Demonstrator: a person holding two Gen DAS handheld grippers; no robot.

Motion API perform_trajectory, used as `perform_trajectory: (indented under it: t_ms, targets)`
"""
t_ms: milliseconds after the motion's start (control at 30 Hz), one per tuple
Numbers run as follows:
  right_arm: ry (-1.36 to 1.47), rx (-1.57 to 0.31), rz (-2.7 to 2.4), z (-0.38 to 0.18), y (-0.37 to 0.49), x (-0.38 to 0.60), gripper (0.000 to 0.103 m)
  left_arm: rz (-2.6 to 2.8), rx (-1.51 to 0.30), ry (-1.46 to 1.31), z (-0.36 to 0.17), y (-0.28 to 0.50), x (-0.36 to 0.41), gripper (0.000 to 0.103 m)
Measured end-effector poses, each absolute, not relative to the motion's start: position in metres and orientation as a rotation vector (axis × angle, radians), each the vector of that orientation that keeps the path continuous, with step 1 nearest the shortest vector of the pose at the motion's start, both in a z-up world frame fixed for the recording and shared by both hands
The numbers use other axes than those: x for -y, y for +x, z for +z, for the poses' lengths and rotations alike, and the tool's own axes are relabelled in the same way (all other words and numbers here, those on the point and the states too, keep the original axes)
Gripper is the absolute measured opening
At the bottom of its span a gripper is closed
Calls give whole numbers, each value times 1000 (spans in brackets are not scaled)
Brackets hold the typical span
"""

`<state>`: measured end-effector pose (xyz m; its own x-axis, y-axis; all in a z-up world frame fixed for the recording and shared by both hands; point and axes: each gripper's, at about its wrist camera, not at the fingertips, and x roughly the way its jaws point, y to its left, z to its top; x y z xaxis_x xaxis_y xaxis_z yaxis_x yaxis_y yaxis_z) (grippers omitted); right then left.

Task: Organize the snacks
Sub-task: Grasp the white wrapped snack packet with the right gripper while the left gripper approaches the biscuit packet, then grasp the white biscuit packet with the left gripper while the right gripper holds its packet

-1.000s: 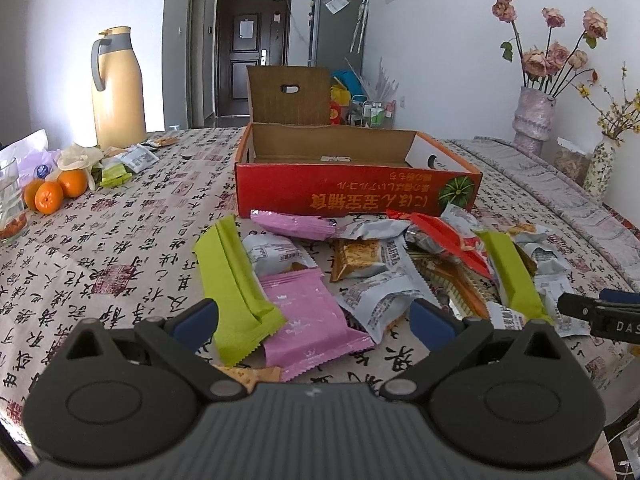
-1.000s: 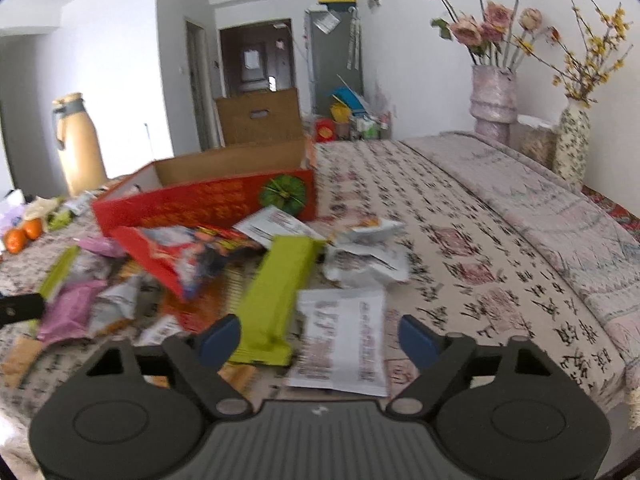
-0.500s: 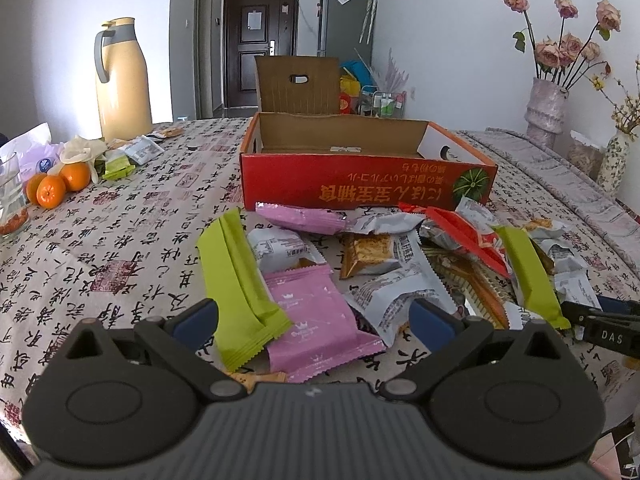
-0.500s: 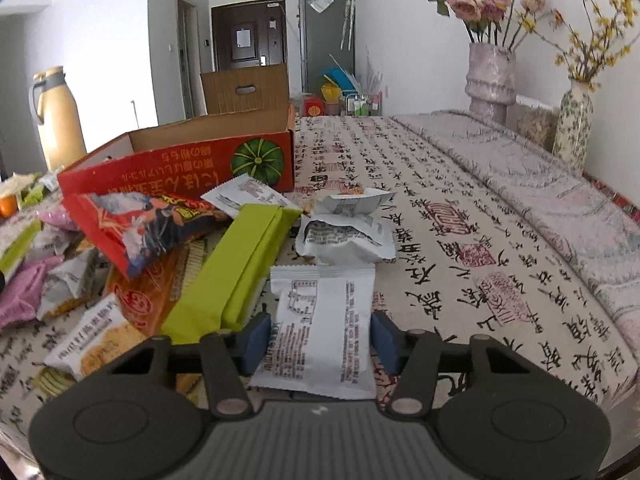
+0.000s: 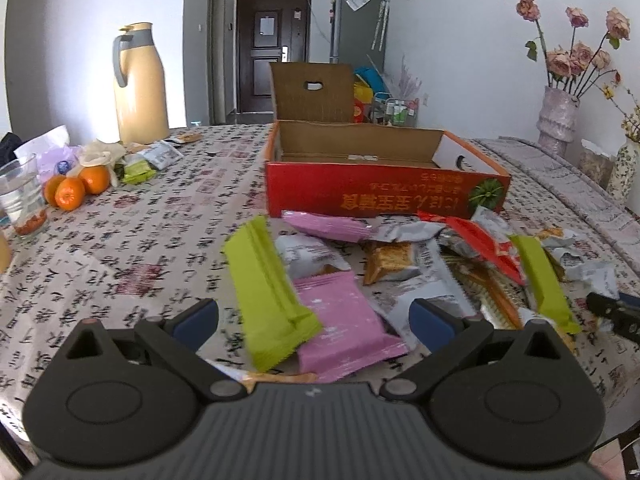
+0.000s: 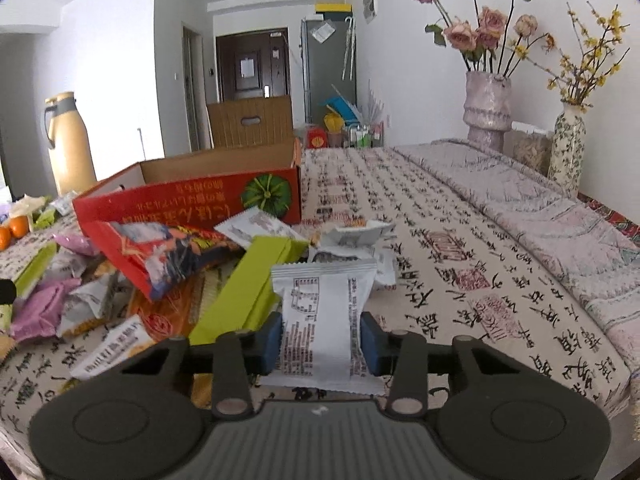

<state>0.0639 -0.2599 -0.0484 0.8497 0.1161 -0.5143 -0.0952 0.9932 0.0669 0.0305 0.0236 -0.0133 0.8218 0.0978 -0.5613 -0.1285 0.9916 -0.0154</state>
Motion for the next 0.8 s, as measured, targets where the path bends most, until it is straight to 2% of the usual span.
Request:
perform_trajectory:
  t_ms: [800]
  targets:
    - [41,-529,93,-43,41,249,40,108,-723,-51,-57,14,-60,103]
